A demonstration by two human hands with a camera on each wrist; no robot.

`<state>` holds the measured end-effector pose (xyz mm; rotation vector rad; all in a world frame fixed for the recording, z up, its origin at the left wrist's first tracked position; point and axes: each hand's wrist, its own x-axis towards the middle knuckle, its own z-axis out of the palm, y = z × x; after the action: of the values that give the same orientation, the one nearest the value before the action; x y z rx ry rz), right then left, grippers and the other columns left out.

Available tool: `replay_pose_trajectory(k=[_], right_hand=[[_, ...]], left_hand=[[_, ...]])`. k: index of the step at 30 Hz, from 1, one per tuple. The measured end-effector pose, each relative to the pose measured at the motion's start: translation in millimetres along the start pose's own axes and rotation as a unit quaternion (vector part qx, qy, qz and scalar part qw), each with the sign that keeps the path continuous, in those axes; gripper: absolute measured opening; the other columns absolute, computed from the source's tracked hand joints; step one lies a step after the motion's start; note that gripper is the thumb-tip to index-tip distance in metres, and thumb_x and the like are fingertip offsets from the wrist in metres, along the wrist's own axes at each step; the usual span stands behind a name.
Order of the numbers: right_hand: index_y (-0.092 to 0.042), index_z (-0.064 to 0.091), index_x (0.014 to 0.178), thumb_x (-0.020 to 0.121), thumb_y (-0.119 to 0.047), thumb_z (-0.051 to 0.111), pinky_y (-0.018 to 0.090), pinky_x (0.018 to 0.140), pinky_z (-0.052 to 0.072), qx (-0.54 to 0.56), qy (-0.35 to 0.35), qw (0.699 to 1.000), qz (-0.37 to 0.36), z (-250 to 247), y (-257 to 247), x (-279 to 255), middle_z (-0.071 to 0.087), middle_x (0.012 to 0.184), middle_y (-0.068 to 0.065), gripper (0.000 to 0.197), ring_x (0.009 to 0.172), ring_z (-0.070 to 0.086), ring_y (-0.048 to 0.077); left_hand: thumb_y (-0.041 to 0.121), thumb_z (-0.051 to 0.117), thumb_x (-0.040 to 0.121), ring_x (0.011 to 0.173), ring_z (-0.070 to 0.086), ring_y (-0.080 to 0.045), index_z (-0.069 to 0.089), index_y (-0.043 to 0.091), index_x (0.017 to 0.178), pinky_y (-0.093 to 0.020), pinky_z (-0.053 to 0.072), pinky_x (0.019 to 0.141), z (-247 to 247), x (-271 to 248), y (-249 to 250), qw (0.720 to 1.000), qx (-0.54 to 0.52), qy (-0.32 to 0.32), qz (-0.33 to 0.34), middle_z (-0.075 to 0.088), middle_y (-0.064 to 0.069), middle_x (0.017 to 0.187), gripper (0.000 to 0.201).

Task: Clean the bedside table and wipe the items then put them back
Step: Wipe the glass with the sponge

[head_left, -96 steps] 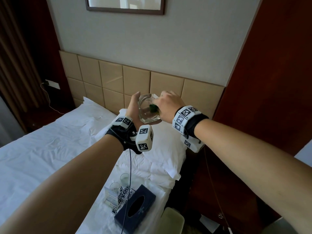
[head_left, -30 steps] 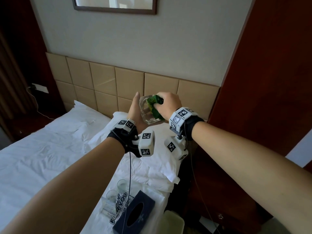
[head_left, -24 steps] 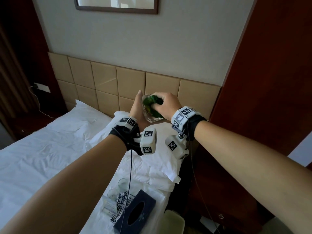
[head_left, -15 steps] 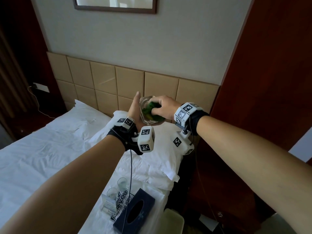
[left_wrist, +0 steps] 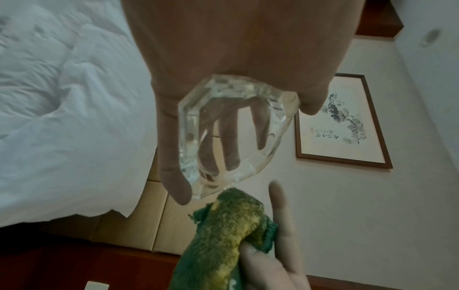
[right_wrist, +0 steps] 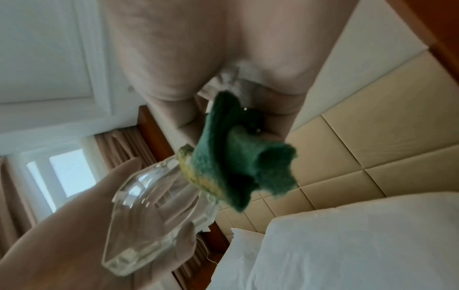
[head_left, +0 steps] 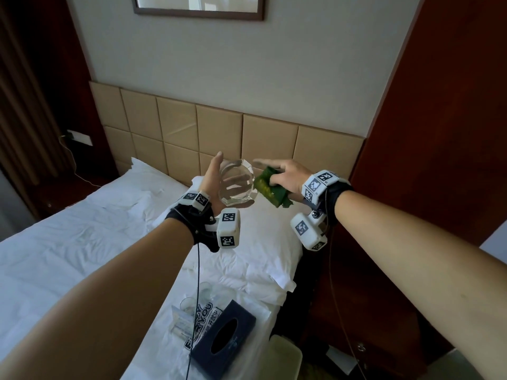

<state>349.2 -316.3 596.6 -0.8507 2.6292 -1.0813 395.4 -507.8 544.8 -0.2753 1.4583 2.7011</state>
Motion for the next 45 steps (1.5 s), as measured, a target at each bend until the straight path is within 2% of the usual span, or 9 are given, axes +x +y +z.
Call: replay_pose_trajectory(k=[4, 12, 16, 22, 24, 30, 35, 40, 45], right_hand=[[-0.052, 0.062, 0.119, 0.086, -0.003, 0.056, 0.041, 0.086, 0.057, 0.014, 0.045, 0.999, 0.016, 11.4, 8.7, 6.5, 0.067, 0.115, -0.009, 0.059, 0.099, 0.065, 0.03], [-0.033, 0.065, 0.121, 0.085, -0.001, 0.052, 0.005, 0.063, 0.041, 0.035, 0.139, 0.989, -0.024, 40.6, 4.3, 21.1, 0.066, 0.116, -0.006, 0.05, 0.09, 0.059, 0.009], [-0.025, 0.061, 0.118, 0.08, -0.002, 0.061, 0.026, 0.088, 0.05, 0.066, 0.112, 0.988, -0.082, 53.2, -7.8, 25.9, 0.065, 0.115, -0.003, 0.045, 0.103, 0.061, 0.014], [-0.023, 0.068, 0.1, 0.082, -0.013, 0.068, 0.022, 0.071, 0.051, -0.001, 0.121, 0.991, -0.058, 73.1, -0.6, 43.3, 0.069, 0.091, -0.006, 0.02, 0.083, 0.065, 0.013], [-0.019, 0.068, 0.1, 0.084, -0.01, 0.067, 0.017, 0.064, 0.047, 0.029, 0.105, 0.993, -0.04, 79.0, 6.9, 49.1, 0.068, 0.089, -0.005, 0.019, 0.08, 0.062, 0.012], [-0.024, 0.068, 0.098, 0.077, -0.01, 0.066, 0.04, 0.091, 0.054, 0.095, -0.021, 0.995, -0.025, 92.6, 38.1, 74.8, 0.072, 0.098, 0.001, 0.025, 0.096, 0.066, 0.02], [-0.042, 0.06, 0.126, 0.084, 0.001, 0.053, 0.006, 0.074, 0.045, 0.163, -0.061, 0.984, -0.023, 90.7, 68.5, 94.0, 0.069, 0.112, -0.004, 0.06, 0.096, 0.063, 0.01], [-0.034, 0.073, 0.104, 0.086, 0.004, 0.047, 0.012, 0.083, 0.045, 0.135, -0.069, 0.988, 0.013, 103.5, 103.9, 122.5, 0.066, 0.122, -0.005, 0.05, 0.105, 0.06, 0.012], [-0.029, 0.069, 0.118, 0.093, -0.01, 0.049, 0.016, 0.086, 0.04, 0.025, -0.142, 0.989, 0.026, 136.3, 125.0, 139.7, 0.063, 0.128, -0.001, 0.037, 0.111, 0.058, 0.018]], left_hand=[[0.073, 0.041, 0.086, 0.103, 0.065, -0.038, 0.065, 0.02, 0.122, -0.056, 0.053, 0.072, -13.4, -6.7, 1.6, 1.0, 0.003, 0.014, -0.012, 0.068, -0.014, 0.118, 0.068], [0.068, 0.042, 0.088, 0.103, 0.065, -0.038, 0.065, 0.019, 0.115, -0.057, 0.053, 0.071, -28.5, -17.3, 1.5, 0.999, -0.018, 0.046, -0.018, 0.067, -0.015, 0.12, 0.06], [0.067, 0.037, 0.091, 0.104, 0.063, -0.04, 0.063, 0.018, 0.116, -0.056, 0.054, 0.072, -30.1, -14.1, -0.3, 0.998, -0.034, 0.057, -0.023, 0.064, -0.018, 0.124, 0.06], [0.066, 0.031, 0.094, 0.101, 0.062, -0.038, 0.063, 0.018, 0.12, -0.055, 0.055, 0.073, -24.6, -0.7, -14.6, 0.998, -0.033, 0.046, -0.035, 0.062, -0.017, 0.116, 0.063], [0.066, 0.033, 0.093, 0.106, 0.059, -0.038, 0.059, 0.017, 0.128, -0.054, 0.056, 0.07, -24.4, 7.9, -20.3, 0.996, -0.048, 0.065, -0.044, 0.058, -0.018, 0.122, 0.066], [0.071, 0.039, 0.084, 0.111, 0.059, -0.038, 0.059, 0.012, 0.128, -0.056, 0.052, 0.082, -39.9, 37.5, -39.7, 0.988, -0.079, 0.094, -0.099, 0.058, -0.021, 0.128, 0.076], [0.06, 0.035, 0.093, 0.107, 0.062, -0.037, 0.065, 0.019, 0.115, -0.061, 0.051, 0.081, -57.6, 51.1, -55.7, 0.984, -0.048, 0.165, -0.047, 0.062, -0.017, 0.123, 0.055], [0.063, 0.039, 0.09, 0.106, 0.062, -0.041, 0.063, 0.014, 0.121, -0.061, 0.052, 0.076, -92.1, 60.4, -71.7, 0.968, -0.066, 0.236, -0.053, 0.062, -0.021, 0.125, 0.063], [0.062, 0.038, 0.091, 0.101, 0.062, -0.039, 0.061, 0.012, 0.117, -0.056, 0.055, 0.069, -113.9, 58.7, -93.5, 0.953, -0.07, 0.288, -0.061, 0.063, -0.023, 0.12, 0.061]])
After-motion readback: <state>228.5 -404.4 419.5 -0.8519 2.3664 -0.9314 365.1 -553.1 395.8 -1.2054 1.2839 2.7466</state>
